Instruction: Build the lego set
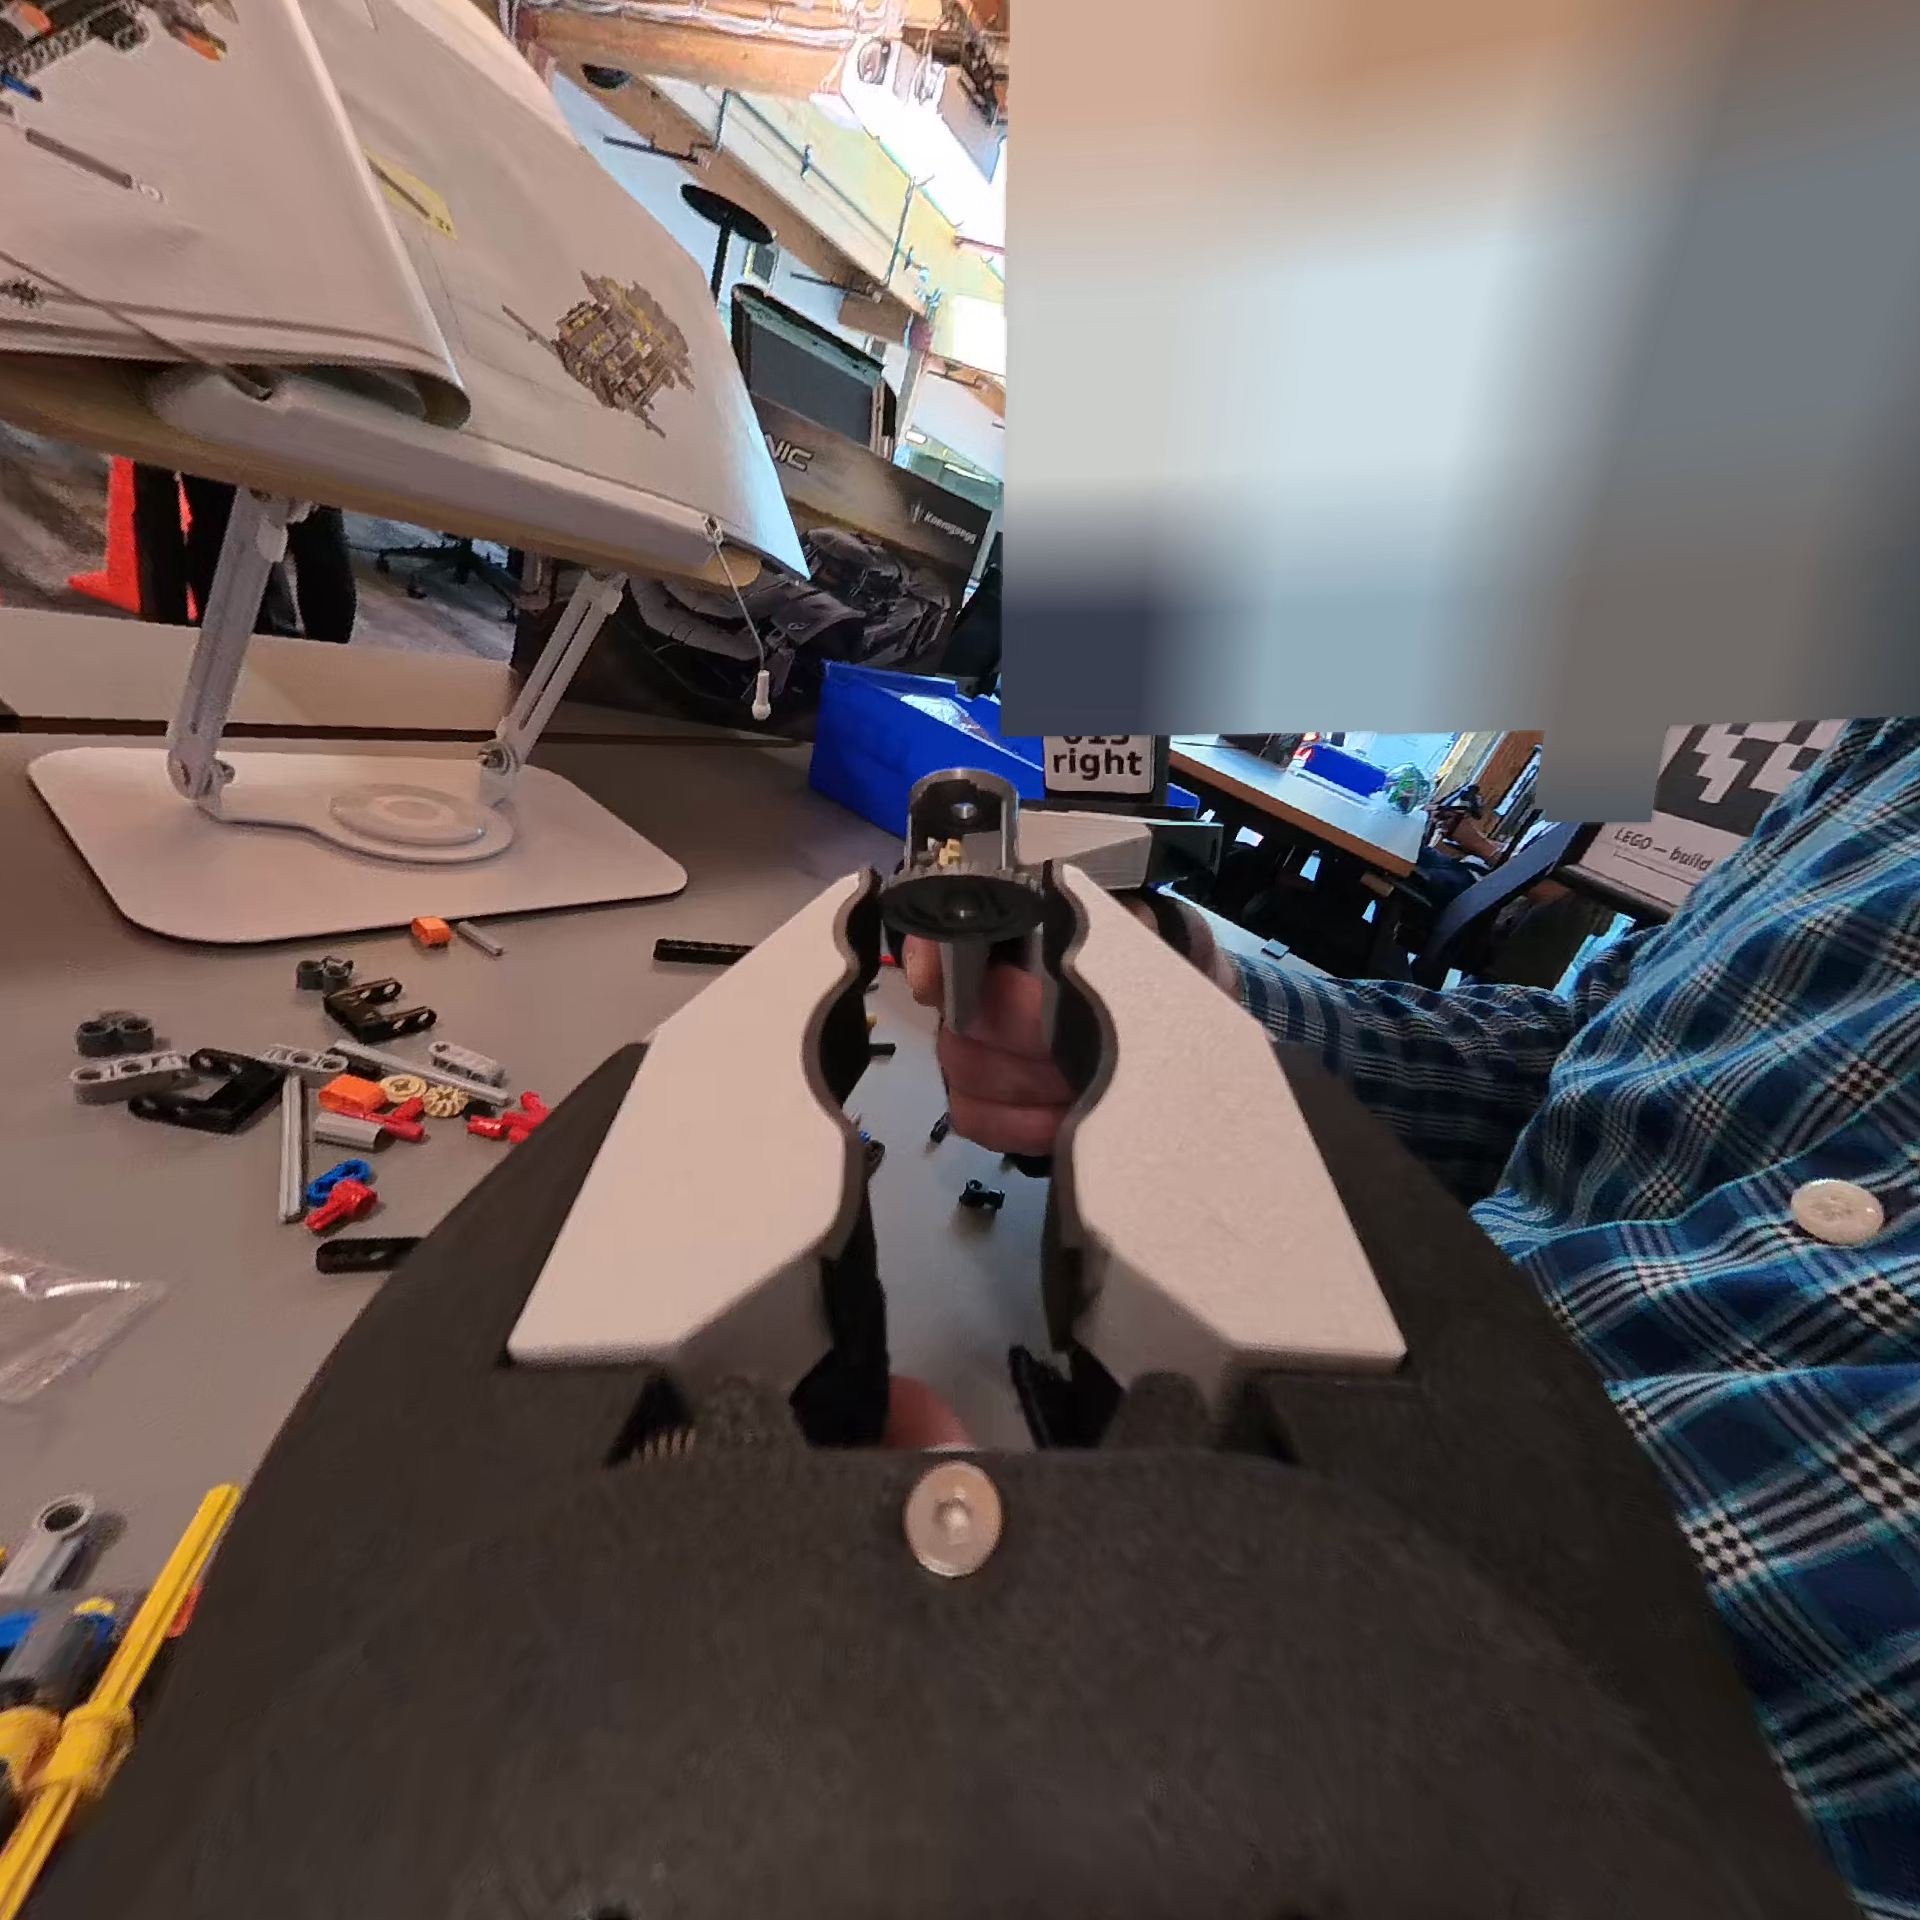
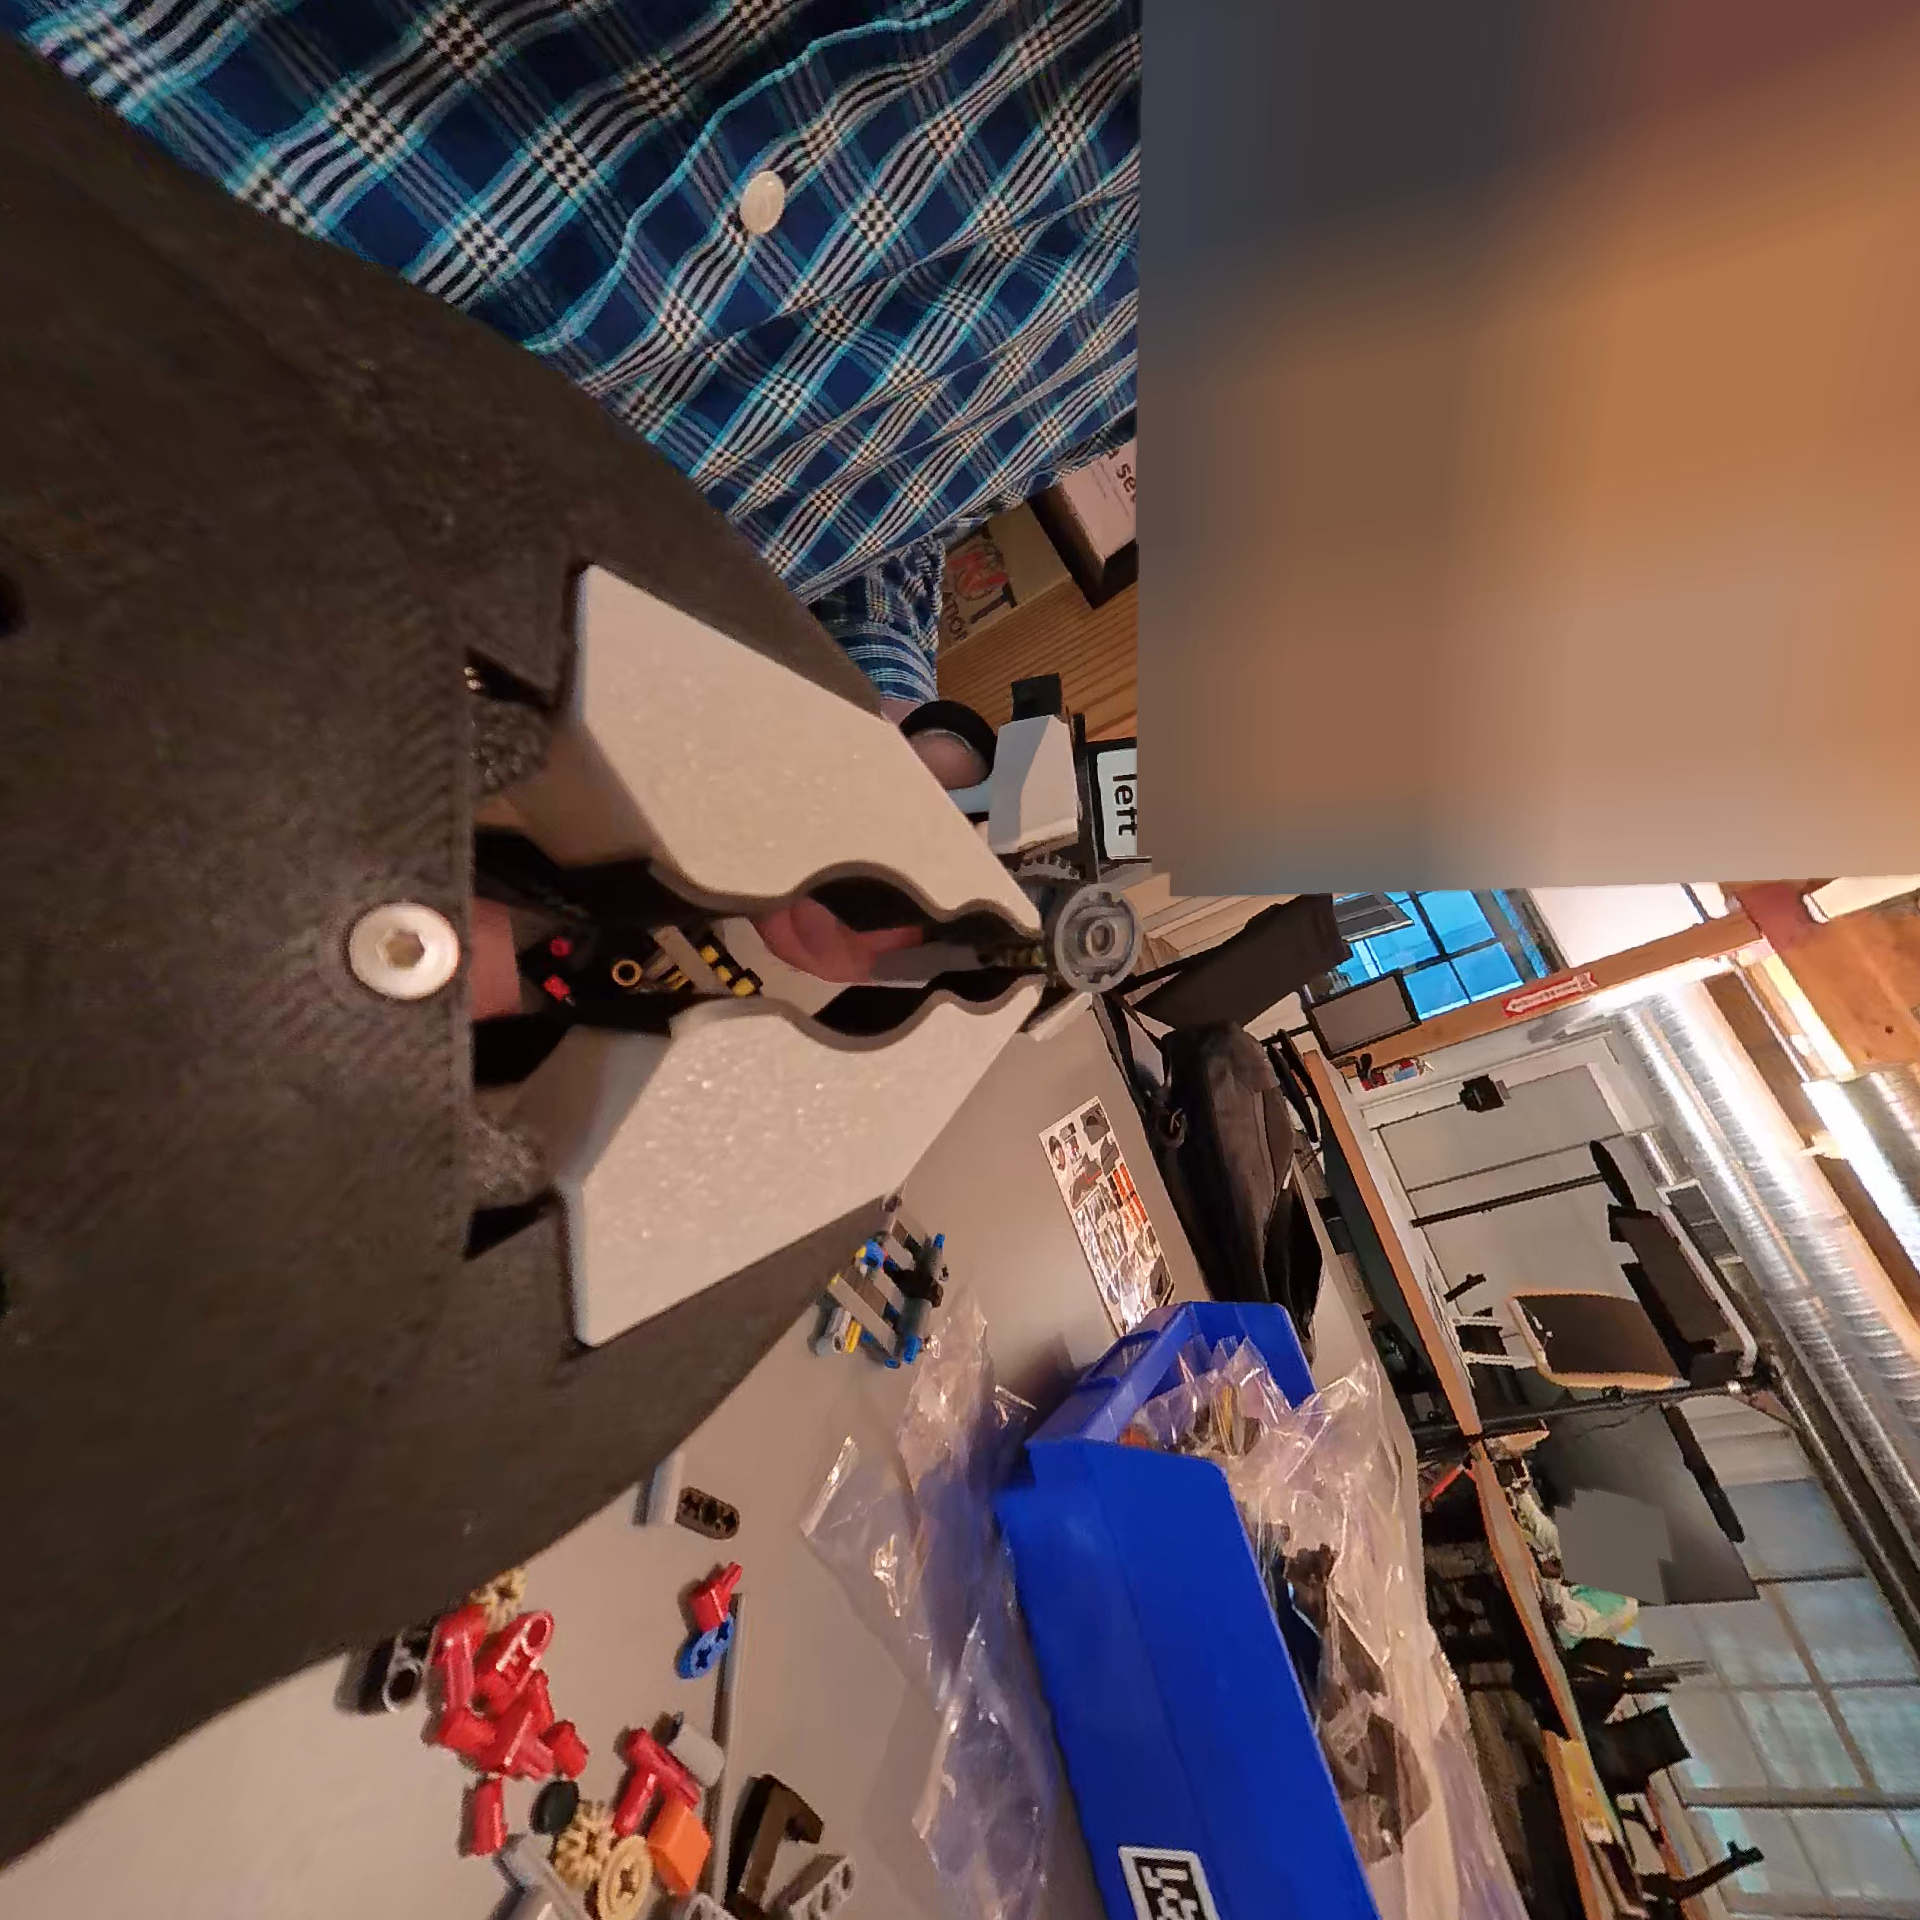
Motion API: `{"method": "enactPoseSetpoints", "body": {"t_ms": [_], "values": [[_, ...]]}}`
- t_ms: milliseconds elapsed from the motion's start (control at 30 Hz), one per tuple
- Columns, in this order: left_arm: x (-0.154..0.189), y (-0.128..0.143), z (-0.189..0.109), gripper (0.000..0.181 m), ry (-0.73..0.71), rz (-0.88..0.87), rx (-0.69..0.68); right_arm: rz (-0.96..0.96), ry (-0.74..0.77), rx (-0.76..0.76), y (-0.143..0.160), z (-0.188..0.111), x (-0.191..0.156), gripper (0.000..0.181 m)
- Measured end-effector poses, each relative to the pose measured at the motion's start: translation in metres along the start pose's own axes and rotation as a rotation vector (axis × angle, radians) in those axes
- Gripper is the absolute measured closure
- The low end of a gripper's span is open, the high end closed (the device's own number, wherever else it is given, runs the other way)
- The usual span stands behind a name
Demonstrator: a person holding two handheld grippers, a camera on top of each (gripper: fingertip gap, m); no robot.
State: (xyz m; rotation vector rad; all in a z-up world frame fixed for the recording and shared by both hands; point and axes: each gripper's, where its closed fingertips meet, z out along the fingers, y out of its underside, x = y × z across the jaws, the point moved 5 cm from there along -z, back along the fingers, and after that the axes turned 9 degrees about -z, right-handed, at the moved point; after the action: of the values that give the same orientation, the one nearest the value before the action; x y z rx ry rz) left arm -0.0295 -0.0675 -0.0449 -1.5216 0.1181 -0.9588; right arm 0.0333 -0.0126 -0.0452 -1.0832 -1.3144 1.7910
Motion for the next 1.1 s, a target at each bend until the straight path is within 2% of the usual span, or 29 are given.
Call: {"method": "enactPoseSetpoints", "body": {"t_ms": [300, 600, 1100], "values": [[0.0, 0.013, 0.005, 0.152, -0.02, -0.1, -0.05, 0.154, 0.09, 0.049, 0.01, -0.007, -0.004, 0.179], [-0.001, 0.013, 0.009, 0.153, 0.033, -0.277, -0.021, 0.128, 0.186, 0.009, 0.006, -0.011, -0.006, 0.179], [0.002, 0.017, 0.012, 0.153, 0.007, -0.275, -0.062, 0.054, 0.249, 0.0, 0.008, -0.017, -0.013, 0.179]]}}
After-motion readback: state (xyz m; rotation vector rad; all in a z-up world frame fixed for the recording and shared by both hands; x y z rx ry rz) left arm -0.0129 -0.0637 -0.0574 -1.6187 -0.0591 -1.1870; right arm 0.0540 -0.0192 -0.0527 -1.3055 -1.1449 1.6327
